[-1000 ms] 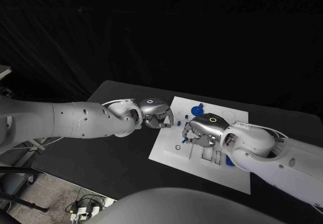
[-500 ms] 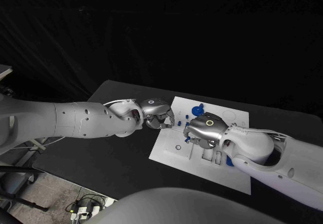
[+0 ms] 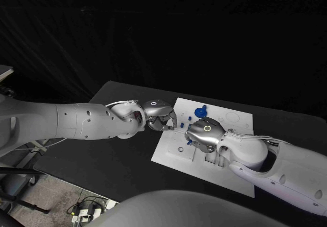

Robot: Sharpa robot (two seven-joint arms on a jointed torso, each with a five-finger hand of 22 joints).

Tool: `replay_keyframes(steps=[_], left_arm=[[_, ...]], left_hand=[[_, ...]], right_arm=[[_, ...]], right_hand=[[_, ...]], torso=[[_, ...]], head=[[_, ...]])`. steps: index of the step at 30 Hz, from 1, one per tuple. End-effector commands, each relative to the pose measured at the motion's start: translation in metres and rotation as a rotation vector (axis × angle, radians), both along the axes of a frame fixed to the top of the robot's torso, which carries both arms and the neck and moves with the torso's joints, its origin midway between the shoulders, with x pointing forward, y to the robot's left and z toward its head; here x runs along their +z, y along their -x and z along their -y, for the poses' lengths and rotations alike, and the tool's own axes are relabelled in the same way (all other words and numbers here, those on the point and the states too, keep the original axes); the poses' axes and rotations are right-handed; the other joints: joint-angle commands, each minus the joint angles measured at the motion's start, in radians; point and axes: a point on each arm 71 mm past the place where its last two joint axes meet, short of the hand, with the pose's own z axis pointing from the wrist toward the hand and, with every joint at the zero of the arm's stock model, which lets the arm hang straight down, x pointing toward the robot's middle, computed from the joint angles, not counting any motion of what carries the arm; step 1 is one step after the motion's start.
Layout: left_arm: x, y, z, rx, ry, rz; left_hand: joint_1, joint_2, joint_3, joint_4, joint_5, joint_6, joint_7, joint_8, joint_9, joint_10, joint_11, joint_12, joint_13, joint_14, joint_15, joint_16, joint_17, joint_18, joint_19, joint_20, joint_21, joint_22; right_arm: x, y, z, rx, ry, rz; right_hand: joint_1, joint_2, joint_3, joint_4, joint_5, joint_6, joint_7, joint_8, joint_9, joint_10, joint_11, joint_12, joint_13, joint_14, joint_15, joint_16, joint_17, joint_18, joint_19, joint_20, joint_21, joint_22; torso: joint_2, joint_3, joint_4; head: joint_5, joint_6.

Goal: Assemble the parts on the task board

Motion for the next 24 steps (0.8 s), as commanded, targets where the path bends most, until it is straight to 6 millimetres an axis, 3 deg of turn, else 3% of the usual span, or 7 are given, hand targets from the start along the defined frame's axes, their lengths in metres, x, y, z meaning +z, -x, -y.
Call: replay_keyframes(steps=[1, 4, 24], left_arm=[[-0.0007, 0.0003, 0.0017, -0.003, -0.001, -0.014], [-0.0007, 0.0005, 0.0012, -0.001, -0.002, -0.015], [-0.0014, 0.0000, 0.0013, 0.000, -0.006, -0.021]], left_hand=[[-0.001, 0.008, 0.004, -0.002, 0.002, 0.004, 0.003, -0.007, -0.002, 0.106, 0.007, 0.002, 0.263, 0.105, 0.009, 0.002, 0.263, -0.007, 0.104, 0.004, 0.002, 0.263], [-0.001, 0.008, 0.004, -0.002, 0.002, 0.004, 0.003, -0.006, -0.002, 0.106, 0.007, 0.002, 0.263, 0.105, 0.009, 0.002, 0.263, -0.007, 0.104, 0.004, 0.002, 0.263], [-0.001, 0.008, 0.004, -0.002, 0.002, 0.004, 0.003, -0.007, -0.002, 0.106, 0.007, 0.002, 0.263, 0.105, 0.009, 0.002, 0.263, -0.007, 0.104, 0.004, 0.002, 0.263]], right_arm=[[-0.0048, -0.0013, 0.0005, -0.013, 0.031, 0.038], [-0.0083, -0.0017, 0.0014, -0.020, 0.033, 0.037], [-0.0136, -0.0067, 0.0061, -0.051, 0.053, 0.055]], right_hand=[[-0.001, -0.010, 0.004, -0.008, 0.021, 0.014, 0.002, -0.002, 0.007, 0.105, 0.002, 0.003, 0.263, 0.104, 0.002, 0.003, 0.263, 0.008, 0.003, -0.002, -0.006, 0.130], [-0.001, -0.013, 0.009, -0.013, 0.044, 0.019, 0.002, -0.001, 0.013, 0.105, 0.002, 0.003, 0.263, 0.104, 0.002, 0.003, 0.263, 0.007, 0.004, -0.003, -0.006, 0.131], [-0.004, -0.016, 0.009, -0.014, 0.046, 0.023, 0.002, 0.001, 0.017, 0.105, 0.002, 0.003, 0.263, 0.104, 0.002, 0.003, 0.263, 0.010, -0.003, -0.003, -0.017, 0.128]], torso=[[0.000, -0.0001, -0.0007], [0.000, 0.0002, -0.0007], [-0.001, 0.0000, -0.0016]], head=[[0.002, 0.000], [0.004, 0.000], [0.003, 0.000]])
